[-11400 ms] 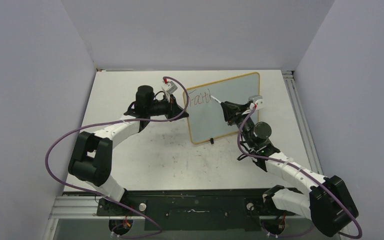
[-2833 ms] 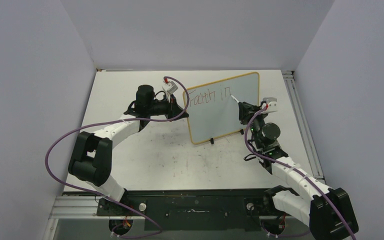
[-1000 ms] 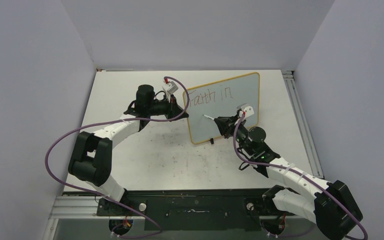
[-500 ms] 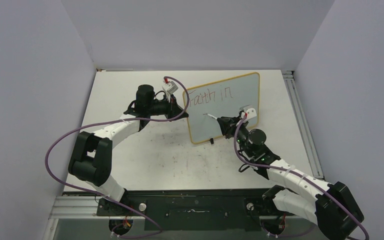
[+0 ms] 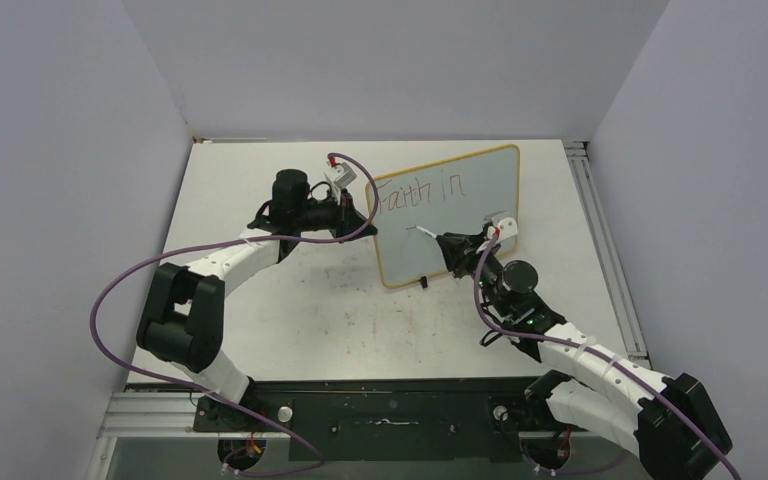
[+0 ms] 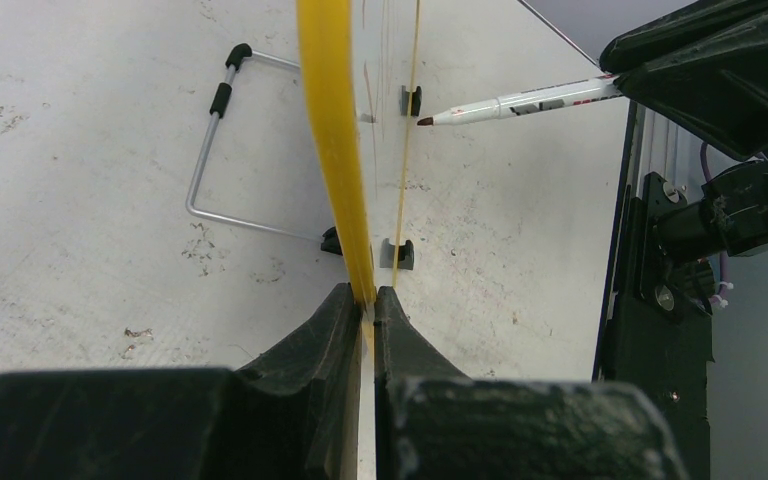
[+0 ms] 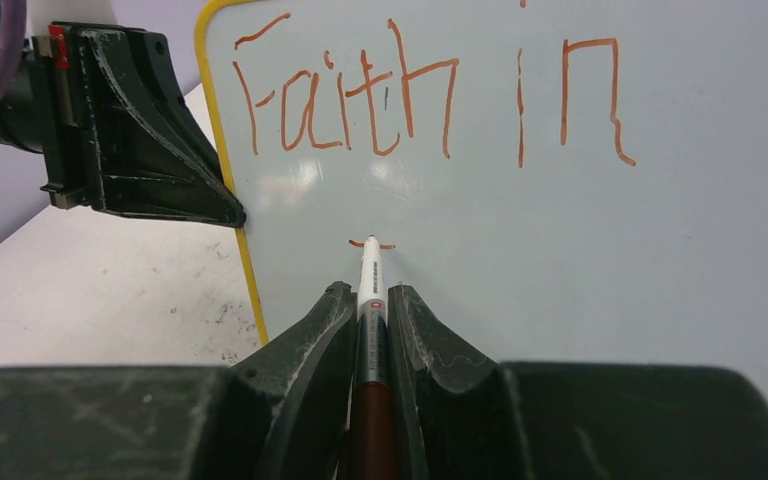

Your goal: Write a sentence on the whiteboard

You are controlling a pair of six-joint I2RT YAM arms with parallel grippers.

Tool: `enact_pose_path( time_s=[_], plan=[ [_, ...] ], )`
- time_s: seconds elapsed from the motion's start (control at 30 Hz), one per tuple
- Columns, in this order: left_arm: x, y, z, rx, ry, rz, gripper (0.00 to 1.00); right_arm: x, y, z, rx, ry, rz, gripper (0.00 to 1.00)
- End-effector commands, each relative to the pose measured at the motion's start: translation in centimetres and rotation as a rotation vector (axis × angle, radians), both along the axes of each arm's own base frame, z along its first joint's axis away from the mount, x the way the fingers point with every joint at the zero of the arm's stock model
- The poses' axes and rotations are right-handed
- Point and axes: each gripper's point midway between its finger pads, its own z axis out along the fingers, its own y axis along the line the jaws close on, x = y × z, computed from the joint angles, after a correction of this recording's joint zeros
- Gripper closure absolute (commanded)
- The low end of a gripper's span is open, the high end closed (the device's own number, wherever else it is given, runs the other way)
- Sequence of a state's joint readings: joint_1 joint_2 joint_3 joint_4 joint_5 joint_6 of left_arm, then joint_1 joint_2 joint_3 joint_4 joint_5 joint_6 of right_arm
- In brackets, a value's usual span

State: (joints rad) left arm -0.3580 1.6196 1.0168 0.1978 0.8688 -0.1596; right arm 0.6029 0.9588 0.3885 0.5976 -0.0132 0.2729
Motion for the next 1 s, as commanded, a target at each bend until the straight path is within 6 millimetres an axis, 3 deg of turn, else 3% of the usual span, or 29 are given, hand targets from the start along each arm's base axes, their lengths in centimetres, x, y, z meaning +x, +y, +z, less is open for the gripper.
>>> enact_pose_path(
  time_s=[0.0, 0.43, 0.97],
  plan=[
    [0.3, -0.4, 1.9, -0.023, -0.043, -0.028, 1.00, -0.1, 0.6, 3.6, 0.066, -0.101, 0.034, 0.95],
    [0.2, -0.4, 1.9, -0.023, -0.043, -0.029, 1.00, 1.3, 0.9, 3.1, 0.063, -0.112, 0.006, 0.95],
    [0.2, -0.5, 2.0, -0.025, -0.043, -0.030, 1.00, -0.8, 0.0, -3.6, 0.008, 0.060, 0.012, 0.95]
  ],
)
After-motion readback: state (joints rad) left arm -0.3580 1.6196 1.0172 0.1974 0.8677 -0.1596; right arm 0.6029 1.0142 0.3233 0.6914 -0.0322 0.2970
